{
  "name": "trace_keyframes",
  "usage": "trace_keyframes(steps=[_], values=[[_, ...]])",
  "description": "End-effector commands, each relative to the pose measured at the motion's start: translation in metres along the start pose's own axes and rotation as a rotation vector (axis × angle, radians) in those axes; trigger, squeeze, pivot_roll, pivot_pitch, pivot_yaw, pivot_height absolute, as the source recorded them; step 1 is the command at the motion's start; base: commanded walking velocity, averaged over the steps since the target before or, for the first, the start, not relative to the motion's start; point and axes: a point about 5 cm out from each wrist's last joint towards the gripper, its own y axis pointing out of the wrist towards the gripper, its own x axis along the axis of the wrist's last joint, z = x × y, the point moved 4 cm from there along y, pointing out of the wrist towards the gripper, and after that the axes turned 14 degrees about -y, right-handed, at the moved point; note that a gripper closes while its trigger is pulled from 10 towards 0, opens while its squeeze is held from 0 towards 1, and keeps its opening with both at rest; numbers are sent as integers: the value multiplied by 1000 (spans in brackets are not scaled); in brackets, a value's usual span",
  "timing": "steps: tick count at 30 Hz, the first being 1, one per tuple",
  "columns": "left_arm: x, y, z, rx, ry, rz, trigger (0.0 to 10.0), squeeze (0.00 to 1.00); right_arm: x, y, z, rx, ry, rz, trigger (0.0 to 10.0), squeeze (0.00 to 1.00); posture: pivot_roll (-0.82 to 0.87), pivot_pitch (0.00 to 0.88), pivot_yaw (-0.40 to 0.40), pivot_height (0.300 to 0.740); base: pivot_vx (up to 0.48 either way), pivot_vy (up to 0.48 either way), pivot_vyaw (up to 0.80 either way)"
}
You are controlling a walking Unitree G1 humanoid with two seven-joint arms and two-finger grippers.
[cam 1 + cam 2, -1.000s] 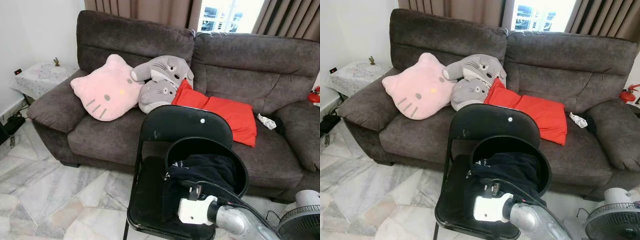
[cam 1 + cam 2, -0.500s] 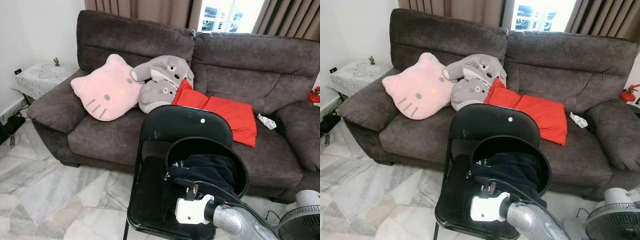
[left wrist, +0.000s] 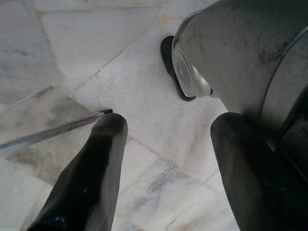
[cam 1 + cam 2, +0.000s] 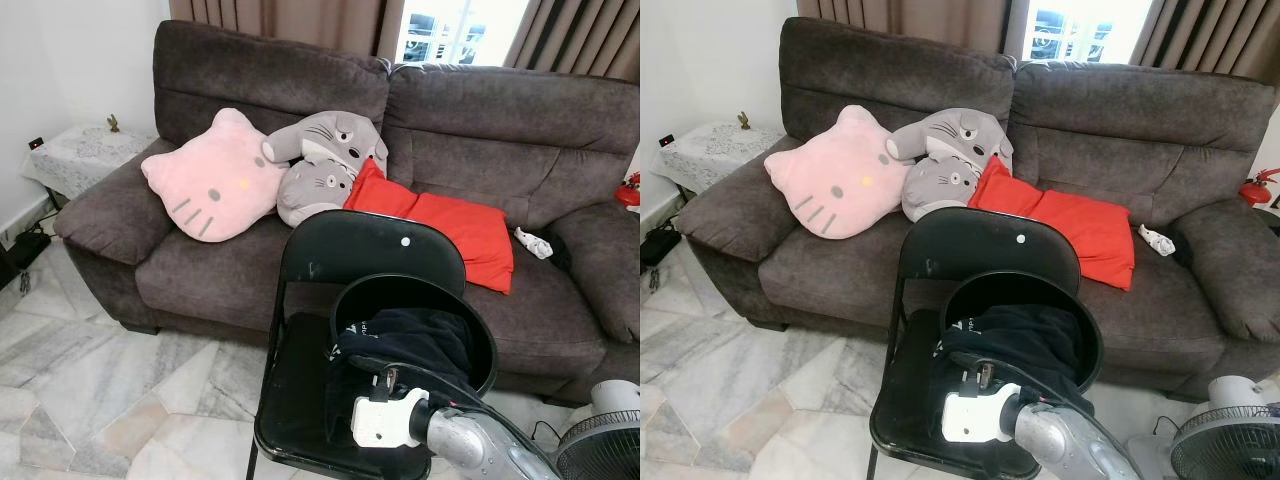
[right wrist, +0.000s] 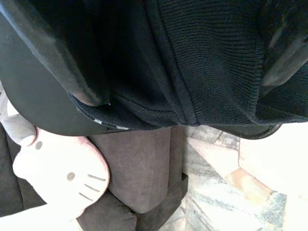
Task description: Hang hanger
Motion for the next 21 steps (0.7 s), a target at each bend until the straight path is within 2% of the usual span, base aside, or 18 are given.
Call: trace_keyframes(steps=[1, 2, 4, 5, 6, 7, 10, 11, 12, 16, 17, 18, 21], values=[[2, 3, -12, -27, -14, -4, 10000, 0, -3, -1, -3, 0, -19, 8, 1137, 0, -80, 5, -87, 740, 0, 0, 0], [2, 3, -12, -27, -14, -4, 10000, 0, -3, -1, -3, -1, -20, 8, 0, 0, -80, 5, -87, 740, 0, 0, 0], [3, 3, -12, -27, -13, -4, 10000, 0, -3, -1, -3, -1, -20, 8, 0, 0, -80, 5, -87, 740, 0, 0, 0], [3, 3, -12, -27, -13, -5, 10000, 0, -3, -1, -3, -1, -23, 9, 3137, 0, -80, 5, -87, 740, 0, 0, 0], [3, 3, -12, -26, -13, -6, 10000, 0, -3, -1, -3, -2, -29, 10, 8157, 0, -80, 5, -88, 740, 0, 0, 0], [3, 3, -12, -26, -13, -6, 10000, 0, -3, -1, -3, -2, -29, 10, 10000, 0, -80, 5, -88, 740, 0, 0, 0], [3, 3, -12, -26, -13, -7, 10000, 0, -3, -1, -3, -3, -25, 10, 10000, 0, -80, 4, -88, 740, 0, 0, 0], [3, 3, -12, -26, -13, -7, 10000, 0, -3, -1, -3, -3, -23, 7, 2706, 0, -81, 5, -87, 740, 0, 0, 0], [3, 3, -12, -26, -13, -7, 10000, 0, -3, -1, -3, -2, -22, 6, 0, 0, -80, 5, -88, 740, 0, 0, 0], [3, 3, -12, -26, -14, -7, 10000, 0, -3, -1, -2, 4, -18, 4, 0, 0, -80, 5, -88, 740, 0, 0, 0], [3, 3, -12, -25, -14, -7, 10000, 0, -3, -1, -2, 5, -19, 4, 8706, 0, -80, 5, -88, 740, 0, 0, 0], [3, 3, -12, -25, -14, -7, 10000, 0, -3, -1, -2, 5, -19, 4, 10000, 0, -80, 5, -88, 740, 0, 0, 0], [3, 3, -12, -25, -15, -7, 10000, 0, -3, -1, -2, 6, -17, 5, 10000, 0, -78, 6, -89, 740, 0, 0, 0]])
